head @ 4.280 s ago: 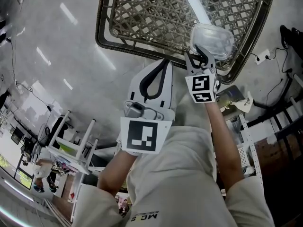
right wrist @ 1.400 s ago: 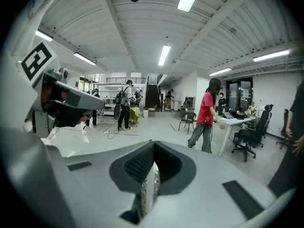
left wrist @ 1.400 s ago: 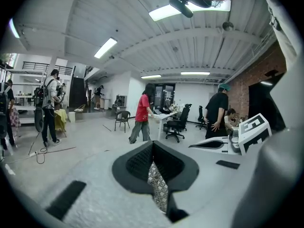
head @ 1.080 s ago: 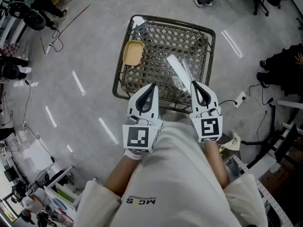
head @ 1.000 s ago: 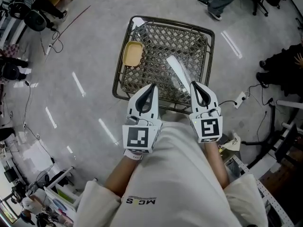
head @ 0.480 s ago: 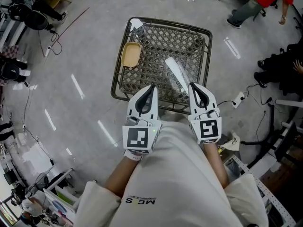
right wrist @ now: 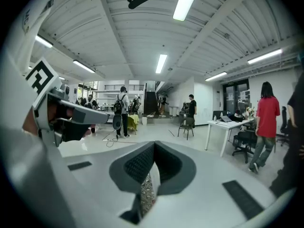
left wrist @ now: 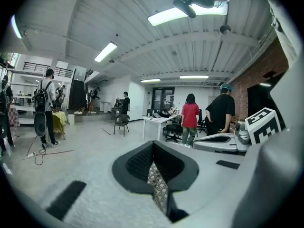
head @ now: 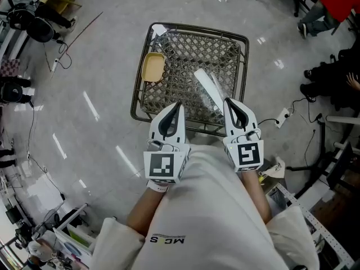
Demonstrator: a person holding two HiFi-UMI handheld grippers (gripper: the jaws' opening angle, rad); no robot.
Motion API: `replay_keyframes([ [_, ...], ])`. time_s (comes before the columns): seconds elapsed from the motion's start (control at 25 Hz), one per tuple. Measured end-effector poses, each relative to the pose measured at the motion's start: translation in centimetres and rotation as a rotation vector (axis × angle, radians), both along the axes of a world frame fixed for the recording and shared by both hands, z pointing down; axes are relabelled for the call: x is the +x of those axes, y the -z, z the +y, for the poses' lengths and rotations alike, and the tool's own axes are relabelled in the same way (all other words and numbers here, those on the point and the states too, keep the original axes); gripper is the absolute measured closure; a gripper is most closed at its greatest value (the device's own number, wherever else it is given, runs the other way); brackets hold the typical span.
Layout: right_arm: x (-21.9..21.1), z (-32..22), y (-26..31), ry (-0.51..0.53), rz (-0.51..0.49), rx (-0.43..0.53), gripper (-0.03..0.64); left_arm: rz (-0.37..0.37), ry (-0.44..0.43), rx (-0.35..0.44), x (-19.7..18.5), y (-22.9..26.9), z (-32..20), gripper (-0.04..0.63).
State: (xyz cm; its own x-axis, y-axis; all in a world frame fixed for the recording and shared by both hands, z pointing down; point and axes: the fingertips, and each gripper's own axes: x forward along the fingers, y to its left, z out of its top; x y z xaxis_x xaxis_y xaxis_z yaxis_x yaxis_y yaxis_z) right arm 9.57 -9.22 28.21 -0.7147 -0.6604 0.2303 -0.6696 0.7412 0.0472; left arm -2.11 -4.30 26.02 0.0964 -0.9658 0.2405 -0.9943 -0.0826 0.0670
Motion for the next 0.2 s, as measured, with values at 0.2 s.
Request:
replay_keyframes([
  [0.2, -0.73, -0.12, 0.09, -0.002, -0.004, 0.0, 0.6, 0.001, 0.001, 0.003, -0.76, 0.16, -0.18, 0.571],
])
